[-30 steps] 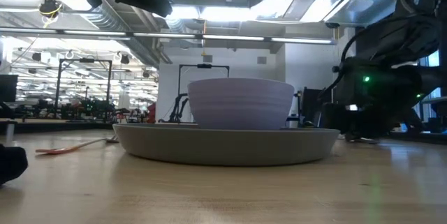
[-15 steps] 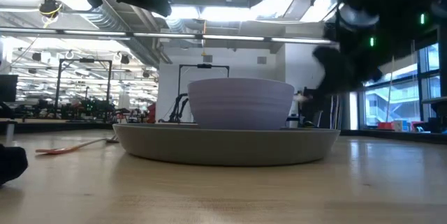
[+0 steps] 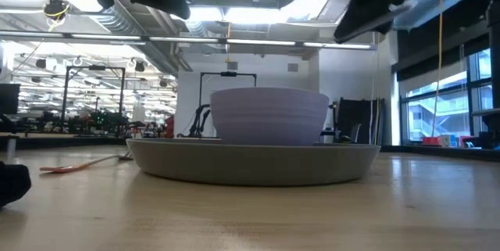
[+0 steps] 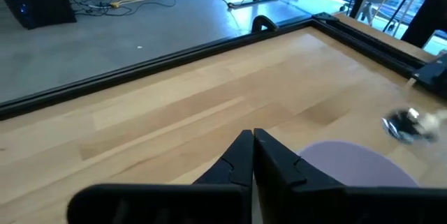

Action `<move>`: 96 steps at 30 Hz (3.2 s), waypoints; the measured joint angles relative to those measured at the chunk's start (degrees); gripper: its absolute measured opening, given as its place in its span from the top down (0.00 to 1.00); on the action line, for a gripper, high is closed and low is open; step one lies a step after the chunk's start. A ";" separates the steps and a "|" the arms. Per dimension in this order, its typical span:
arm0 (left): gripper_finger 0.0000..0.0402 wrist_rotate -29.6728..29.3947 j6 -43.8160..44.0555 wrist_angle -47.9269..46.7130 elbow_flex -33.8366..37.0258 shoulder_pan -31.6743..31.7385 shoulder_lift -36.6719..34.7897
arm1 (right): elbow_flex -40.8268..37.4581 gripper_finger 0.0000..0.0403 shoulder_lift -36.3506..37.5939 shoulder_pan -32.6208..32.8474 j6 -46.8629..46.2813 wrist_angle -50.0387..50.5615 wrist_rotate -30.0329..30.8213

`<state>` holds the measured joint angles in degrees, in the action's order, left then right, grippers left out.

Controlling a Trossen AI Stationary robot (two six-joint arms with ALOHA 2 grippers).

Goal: Set table place
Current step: Put the purple spoon on the purple bowl, then return to Home Position

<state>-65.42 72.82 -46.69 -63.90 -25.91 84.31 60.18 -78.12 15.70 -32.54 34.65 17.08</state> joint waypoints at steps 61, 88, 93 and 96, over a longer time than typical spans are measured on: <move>0.95 13.79 -0.01 -2.37 0.00 0.37 0.00 | 20.24 0.72 -7.60 -0.12 11.18 7.90 2.68; 0.90 55.47 -55.62 43.75 -0.02 2.73 -13.82 | -8.68 0.72 35.66 10.43 13.17 -2.80 3.87; 0.87 60.41 -58.17 42.32 -0.02 0.21 -18.25 | -22.22 0.72 44.70 10.45 5.79 -8.17 3.83; 0.86 60.33 -58.63 40.76 -0.01 -1.63 -18.64 | -28.39 0.72 50.04 10.43 6.19 -12.36 3.88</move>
<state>-5.09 14.18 -5.93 -63.91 -27.55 65.67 31.78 -28.08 26.13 -26.35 22.29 20.96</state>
